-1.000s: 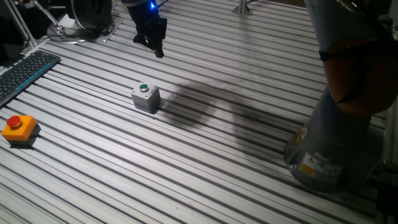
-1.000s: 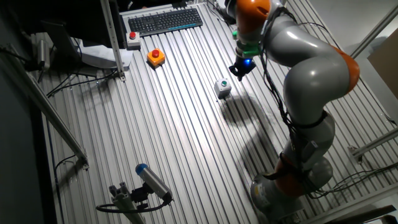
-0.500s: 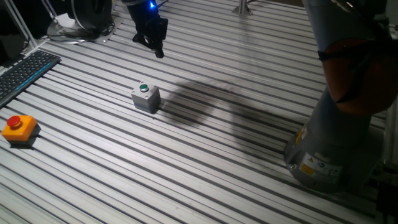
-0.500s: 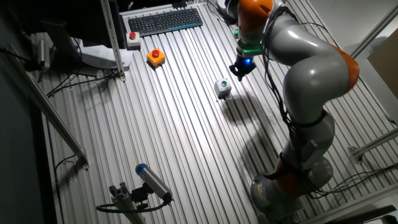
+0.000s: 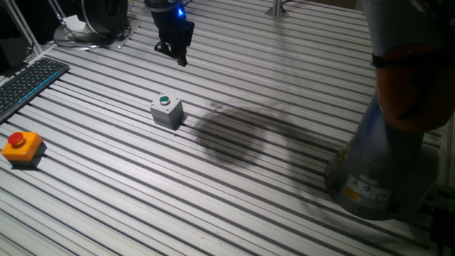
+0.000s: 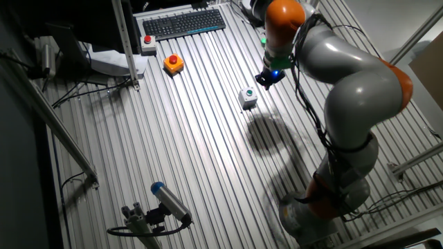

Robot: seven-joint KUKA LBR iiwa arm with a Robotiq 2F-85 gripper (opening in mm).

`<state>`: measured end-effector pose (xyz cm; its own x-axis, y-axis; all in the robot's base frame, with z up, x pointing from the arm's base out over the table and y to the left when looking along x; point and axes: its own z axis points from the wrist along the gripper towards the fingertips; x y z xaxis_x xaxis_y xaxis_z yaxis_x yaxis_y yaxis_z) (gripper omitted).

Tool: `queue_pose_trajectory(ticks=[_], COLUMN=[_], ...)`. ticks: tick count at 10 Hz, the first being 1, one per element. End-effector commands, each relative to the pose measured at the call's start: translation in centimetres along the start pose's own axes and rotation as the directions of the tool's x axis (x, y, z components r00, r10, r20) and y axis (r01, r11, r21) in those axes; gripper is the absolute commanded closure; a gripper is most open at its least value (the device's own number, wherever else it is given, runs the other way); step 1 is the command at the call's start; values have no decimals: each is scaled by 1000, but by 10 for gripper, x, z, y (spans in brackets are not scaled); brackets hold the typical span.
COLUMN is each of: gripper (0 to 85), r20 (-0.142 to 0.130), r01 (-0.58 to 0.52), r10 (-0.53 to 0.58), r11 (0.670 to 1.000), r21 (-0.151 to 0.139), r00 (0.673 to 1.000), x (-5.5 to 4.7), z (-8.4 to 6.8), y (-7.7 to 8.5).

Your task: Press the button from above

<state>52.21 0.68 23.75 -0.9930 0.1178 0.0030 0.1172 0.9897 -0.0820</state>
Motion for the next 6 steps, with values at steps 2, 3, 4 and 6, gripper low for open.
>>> queue_pose_trajectory(ticks=[2, 3, 4, 6], gripper=[850, 850, 850, 850], r20=[-5, -12, -10, -26], r01=[-5, -8, -11, -7], r10=[5, 8, 11, 7], r11=[1000, 1000, 1000, 1000], r21=[-4, -6, -7, -12], r00=[1000, 1000, 1000, 1000], x=[0, 0, 0, -1], z=[1, 1, 1, 1], y=[0, 0, 0, 0])
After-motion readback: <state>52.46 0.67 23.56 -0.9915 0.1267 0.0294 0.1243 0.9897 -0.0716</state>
